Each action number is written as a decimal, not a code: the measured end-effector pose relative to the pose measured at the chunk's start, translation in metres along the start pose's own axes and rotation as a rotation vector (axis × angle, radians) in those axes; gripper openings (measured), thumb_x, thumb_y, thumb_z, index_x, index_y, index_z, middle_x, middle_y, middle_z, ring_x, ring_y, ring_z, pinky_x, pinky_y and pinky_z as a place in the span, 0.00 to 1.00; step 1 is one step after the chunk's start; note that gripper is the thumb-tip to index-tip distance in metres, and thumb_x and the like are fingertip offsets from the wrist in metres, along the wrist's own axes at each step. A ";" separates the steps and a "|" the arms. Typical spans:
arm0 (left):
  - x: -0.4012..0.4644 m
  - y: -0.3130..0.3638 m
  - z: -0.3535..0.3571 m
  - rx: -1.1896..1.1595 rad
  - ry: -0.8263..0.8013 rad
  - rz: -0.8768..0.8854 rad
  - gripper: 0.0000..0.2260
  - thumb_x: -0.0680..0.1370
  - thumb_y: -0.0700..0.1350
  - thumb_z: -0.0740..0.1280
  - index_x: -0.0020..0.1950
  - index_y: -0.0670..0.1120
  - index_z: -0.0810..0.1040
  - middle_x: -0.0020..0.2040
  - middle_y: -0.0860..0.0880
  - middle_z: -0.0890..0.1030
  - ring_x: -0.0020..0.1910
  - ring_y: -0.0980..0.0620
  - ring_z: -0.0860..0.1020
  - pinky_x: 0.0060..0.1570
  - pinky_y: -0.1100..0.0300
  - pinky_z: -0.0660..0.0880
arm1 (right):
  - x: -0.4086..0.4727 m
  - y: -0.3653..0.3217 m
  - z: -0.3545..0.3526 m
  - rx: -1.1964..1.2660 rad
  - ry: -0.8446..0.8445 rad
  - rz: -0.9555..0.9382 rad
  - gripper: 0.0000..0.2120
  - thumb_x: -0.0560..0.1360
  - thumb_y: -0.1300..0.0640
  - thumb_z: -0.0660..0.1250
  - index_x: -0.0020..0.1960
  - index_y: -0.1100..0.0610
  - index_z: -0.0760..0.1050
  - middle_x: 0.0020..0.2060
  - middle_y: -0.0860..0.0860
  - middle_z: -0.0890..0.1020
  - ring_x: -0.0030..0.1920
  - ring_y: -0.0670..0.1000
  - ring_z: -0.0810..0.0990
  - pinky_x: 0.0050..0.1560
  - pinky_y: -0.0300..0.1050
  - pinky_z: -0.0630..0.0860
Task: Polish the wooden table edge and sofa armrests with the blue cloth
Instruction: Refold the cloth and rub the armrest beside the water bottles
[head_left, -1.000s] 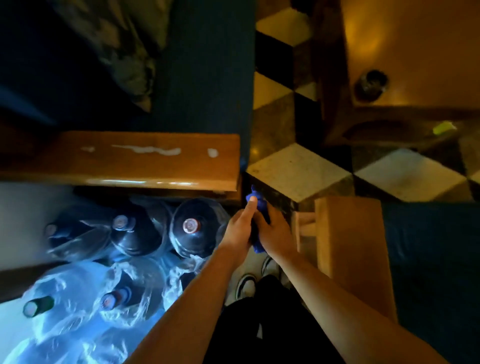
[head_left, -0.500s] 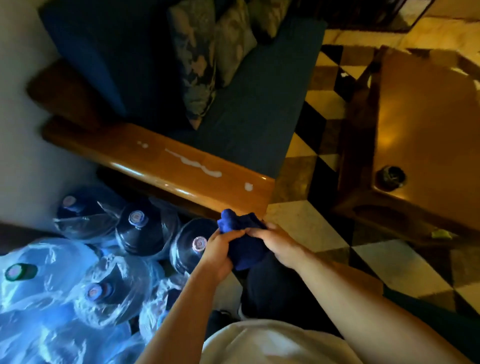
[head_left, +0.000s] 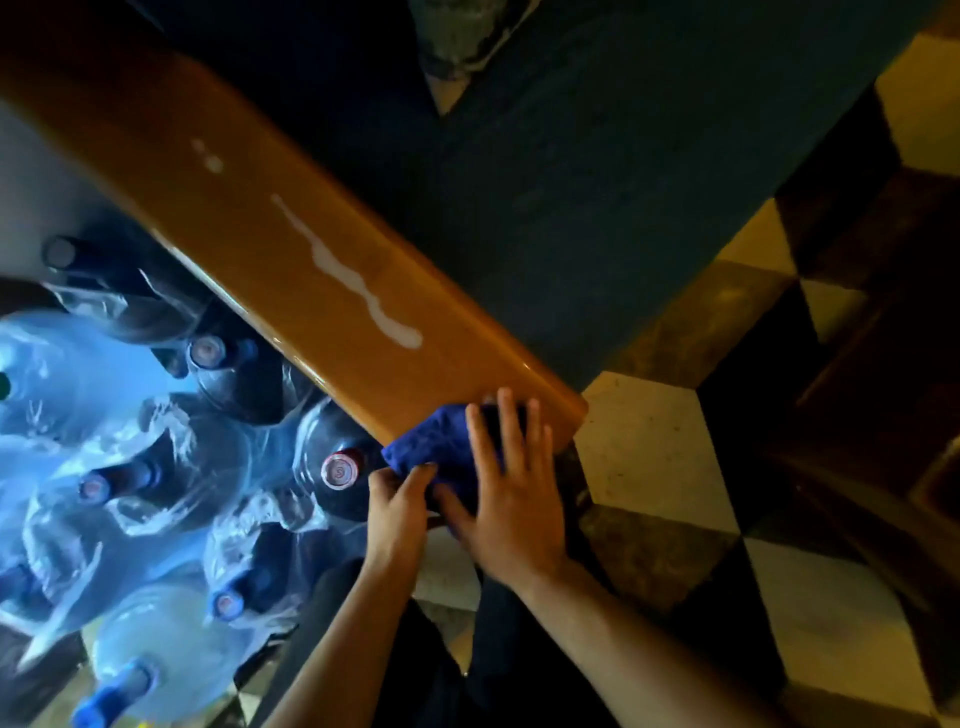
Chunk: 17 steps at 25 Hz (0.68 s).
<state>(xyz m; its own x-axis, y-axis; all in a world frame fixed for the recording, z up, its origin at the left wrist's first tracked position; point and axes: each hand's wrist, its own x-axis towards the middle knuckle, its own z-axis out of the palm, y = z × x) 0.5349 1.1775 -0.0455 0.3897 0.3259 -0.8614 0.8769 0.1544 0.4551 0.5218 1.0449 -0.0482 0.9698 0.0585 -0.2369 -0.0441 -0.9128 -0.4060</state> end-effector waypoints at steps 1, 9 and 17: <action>-0.001 0.004 0.002 -0.031 0.026 -0.036 0.15 0.79 0.43 0.68 0.61 0.35 0.73 0.51 0.31 0.81 0.43 0.40 0.82 0.38 0.48 0.82 | 0.009 0.000 0.002 -0.051 -0.057 -0.057 0.42 0.77 0.29 0.58 0.83 0.50 0.53 0.84 0.58 0.50 0.82 0.65 0.47 0.81 0.64 0.48; 0.026 0.035 0.002 -0.337 0.194 -0.012 0.19 0.83 0.58 0.55 0.48 0.48 0.79 0.35 0.50 0.84 0.32 0.53 0.81 0.29 0.61 0.78 | 0.189 -0.016 -0.010 0.046 -0.150 -0.118 0.50 0.69 0.21 0.59 0.83 0.46 0.52 0.79 0.60 0.65 0.76 0.65 0.67 0.73 0.62 0.66; 0.049 0.033 -0.017 -0.385 0.111 -0.090 0.29 0.82 0.67 0.48 0.51 0.48 0.82 0.39 0.49 0.88 0.40 0.49 0.86 0.38 0.54 0.82 | 0.174 0.063 -0.040 0.740 -0.573 0.277 0.20 0.72 0.41 0.73 0.61 0.46 0.78 0.52 0.43 0.88 0.55 0.44 0.85 0.61 0.54 0.80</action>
<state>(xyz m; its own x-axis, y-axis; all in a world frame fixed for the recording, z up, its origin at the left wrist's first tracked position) 0.5778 1.2142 -0.0688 0.2647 0.3905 -0.8817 0.7288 0.5177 0.4481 0.6973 0.9809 -0.0799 0.6471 0.2460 -0.7217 -0.5825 -0.4512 -0.6761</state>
